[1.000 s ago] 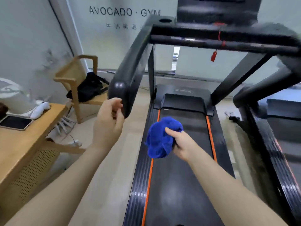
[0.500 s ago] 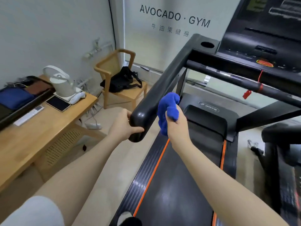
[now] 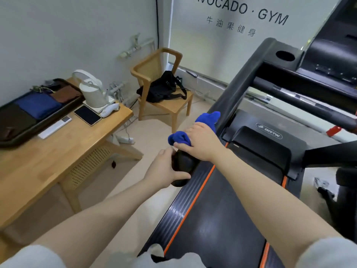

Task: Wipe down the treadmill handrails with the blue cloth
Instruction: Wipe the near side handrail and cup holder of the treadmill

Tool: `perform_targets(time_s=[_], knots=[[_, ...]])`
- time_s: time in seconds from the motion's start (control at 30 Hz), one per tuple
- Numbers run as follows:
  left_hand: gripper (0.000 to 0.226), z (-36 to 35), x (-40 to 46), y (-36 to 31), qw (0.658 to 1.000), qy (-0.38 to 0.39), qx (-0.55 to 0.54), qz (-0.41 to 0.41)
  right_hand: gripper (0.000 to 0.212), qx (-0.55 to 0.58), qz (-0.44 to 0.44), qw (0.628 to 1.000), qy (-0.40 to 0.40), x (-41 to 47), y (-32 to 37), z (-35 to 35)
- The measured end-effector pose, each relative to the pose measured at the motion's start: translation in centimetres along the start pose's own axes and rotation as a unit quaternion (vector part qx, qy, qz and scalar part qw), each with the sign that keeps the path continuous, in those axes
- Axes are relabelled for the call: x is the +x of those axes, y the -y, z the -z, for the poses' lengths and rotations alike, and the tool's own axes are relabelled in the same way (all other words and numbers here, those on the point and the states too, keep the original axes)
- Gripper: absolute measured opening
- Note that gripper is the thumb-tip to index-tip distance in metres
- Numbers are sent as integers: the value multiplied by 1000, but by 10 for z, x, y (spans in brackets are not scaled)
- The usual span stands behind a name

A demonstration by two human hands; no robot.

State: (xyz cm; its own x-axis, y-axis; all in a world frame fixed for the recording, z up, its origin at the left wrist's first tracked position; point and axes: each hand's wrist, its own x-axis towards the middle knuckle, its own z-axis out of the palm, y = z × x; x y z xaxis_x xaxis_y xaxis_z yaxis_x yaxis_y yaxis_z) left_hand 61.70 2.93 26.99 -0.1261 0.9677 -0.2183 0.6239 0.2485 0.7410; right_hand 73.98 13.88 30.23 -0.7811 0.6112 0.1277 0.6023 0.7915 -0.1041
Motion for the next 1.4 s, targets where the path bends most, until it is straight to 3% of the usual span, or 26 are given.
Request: perform_targets(time_s=[0.17, 0.27, 0.37, 0.5, 0.63, 0.7, 0.8, 0.93, 1.03, 1.17, 1.23, 1.3, 1.33, 1.4], knots=[[66, -1, -2, -3, 1000, -7, -5, 13, 62, -5, -69, 997, 33, 31, -24, 11], [63, -3, -5, -4, 999, -26, -26, 22, 64, -16, -57, 997, 47, 33, -22, 17], [57, -10, -9, -3, 991, -78, -97, 59, 65, -18, 54, 997, 54, 18, -3, 8], [56, -31, -20, -3, 952, -156, -238, 110, 57, -4, 204, 974, 99, 8, 16, 4], [57, -41, -25, -6, 938, -177, -269, 125, 58, 28, 193, 963, 187, 30, -9, 9], [60, -41, -28, -10, 933, -177, -284, 134, 57, 15, 150, 951, 271, 52, -20, 17], [61, -47, -34, -15, 935, -188, -265, 140, 54, 20, 30, 881, 472, 85, -31, 22], [66, -53, -36, -22, 941, -197, -216, 172, 43, 20, 42, 819, 572, 96, -18, -2], [93, -54, -37, -27, 924, -267, -163, 220, 42, 60, 98, 830, 547, 78, 2, -2], [127, -48, -38, -27, 929, -295, -82, 207, 52, 83, 199, 892, 397, 52, 10, 10], [129, -43, -38, -29, 933, -285, -70, 208, 54, 58, 263, 922, 276, 36, 8, 8], [124, -40, -39, -30, 940, -264, -79, 201, 52, 71, 331, 922, 188, 24, 1, 9], [118, -40, -40, -29, 945, -254, -86, 189, 51, 87, 337, 920, 181, 23, -4, 13], [97, -41, -42, -26, 949, -252, -106, 159, 55, 103, 256, 938, 210, 29, -15, 18]])
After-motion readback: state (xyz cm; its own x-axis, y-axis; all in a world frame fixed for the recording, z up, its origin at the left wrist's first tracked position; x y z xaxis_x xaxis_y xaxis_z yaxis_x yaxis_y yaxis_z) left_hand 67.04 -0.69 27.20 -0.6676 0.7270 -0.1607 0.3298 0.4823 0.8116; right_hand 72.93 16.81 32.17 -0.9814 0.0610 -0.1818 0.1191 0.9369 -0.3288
